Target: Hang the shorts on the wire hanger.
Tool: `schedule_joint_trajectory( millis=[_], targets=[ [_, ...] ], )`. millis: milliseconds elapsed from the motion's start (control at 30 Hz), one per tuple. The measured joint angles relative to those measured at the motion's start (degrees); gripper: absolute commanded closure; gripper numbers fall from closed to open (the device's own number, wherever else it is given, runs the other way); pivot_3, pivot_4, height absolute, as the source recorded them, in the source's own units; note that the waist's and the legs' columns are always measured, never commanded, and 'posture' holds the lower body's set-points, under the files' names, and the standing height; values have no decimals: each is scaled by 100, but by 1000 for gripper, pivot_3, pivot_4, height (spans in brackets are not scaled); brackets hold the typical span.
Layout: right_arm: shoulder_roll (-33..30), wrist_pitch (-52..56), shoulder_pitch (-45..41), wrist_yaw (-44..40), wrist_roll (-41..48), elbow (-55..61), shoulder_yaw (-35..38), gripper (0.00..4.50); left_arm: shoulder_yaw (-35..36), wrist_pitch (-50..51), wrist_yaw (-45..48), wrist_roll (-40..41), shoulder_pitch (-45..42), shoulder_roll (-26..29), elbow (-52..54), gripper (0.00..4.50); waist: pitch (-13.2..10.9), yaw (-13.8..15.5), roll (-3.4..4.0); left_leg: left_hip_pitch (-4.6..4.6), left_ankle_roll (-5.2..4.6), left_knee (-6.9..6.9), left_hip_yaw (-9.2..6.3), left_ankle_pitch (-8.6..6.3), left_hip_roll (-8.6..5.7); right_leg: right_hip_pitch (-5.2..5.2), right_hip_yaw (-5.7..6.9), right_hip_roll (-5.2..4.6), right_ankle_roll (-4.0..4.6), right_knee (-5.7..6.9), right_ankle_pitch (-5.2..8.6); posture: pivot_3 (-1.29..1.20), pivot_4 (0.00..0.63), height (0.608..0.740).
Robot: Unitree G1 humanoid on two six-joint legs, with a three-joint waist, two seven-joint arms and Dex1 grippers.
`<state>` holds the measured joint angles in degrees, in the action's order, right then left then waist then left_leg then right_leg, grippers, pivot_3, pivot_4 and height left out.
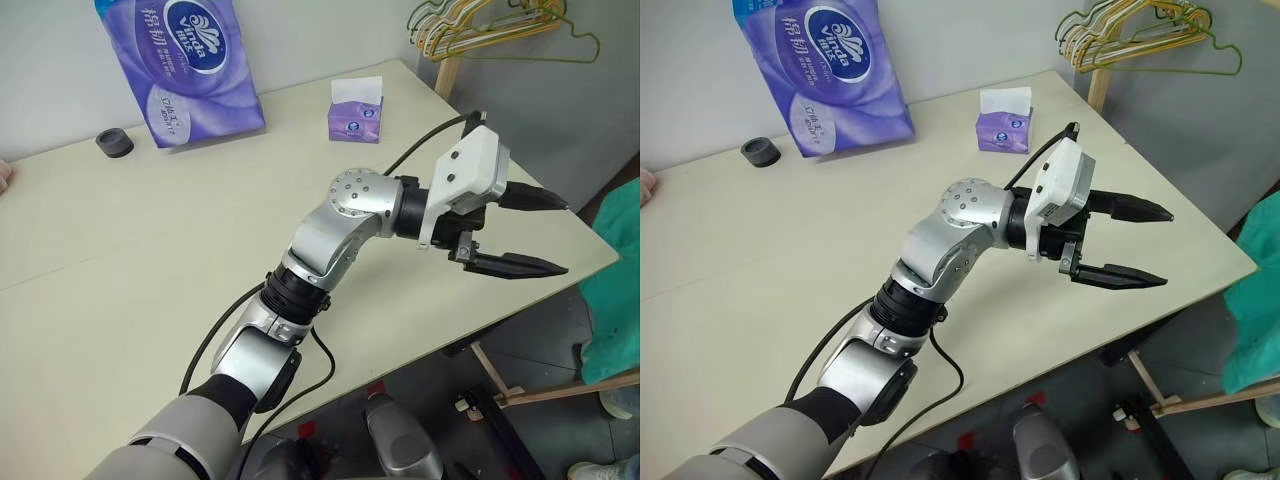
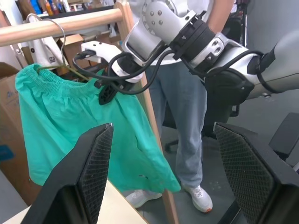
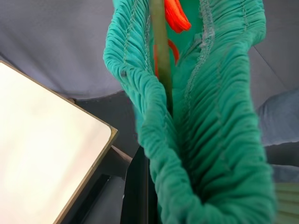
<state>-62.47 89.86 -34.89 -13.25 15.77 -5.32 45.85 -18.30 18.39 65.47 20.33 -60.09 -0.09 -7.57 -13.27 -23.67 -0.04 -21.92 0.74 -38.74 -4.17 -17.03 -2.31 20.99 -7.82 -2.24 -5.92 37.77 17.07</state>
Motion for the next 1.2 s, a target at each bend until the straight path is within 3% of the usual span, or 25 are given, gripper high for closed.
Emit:
schedule_joint_trajectory(
  millis=[433,567,900,1067,1200],
  targets=[
    [6,-355,229,-72,-4,-39,6,4500,116,-343,-661,-314,-250,-132,-473,858,-2,31,-4,-1,-1,0,10,-1,-2,4,-16,-1,-7,-3,-4,-380,231,740],
    [7,-448,229,-95,-4,-184,-44,3459,146,-380,-736,-346,-298,-128,-480,826,-2,45,-3,0,-1,0,13,-1,-2,4,-20,-1,-9,-2,-5,-375,228,740],
    [24,-672,444,-147,-8,29,-121,50,151,-396,-810,-394,-305,-121,-556,826,0,67,0,2,-2,0,37,-1,-2,12,-48,-1,-20,-1,-11,-366,220,740],
    [388,-472,543,81,-146,1121,-88,19,151,-434,-854,-443,-304,-75,-586,826,3,104,3,3,-2,0,47,-1,-2,17,-63,0,-30,0,-16,-368,215,740],
    [1155,89,634,515,-429,2720,-91,19,150,-533,-856,-509,-304,-29,-632,826,10,180,16,2,-2,-2,45,-1,-1,28,-64,2,-37,1,-19,-367,212,740]
  ],
)
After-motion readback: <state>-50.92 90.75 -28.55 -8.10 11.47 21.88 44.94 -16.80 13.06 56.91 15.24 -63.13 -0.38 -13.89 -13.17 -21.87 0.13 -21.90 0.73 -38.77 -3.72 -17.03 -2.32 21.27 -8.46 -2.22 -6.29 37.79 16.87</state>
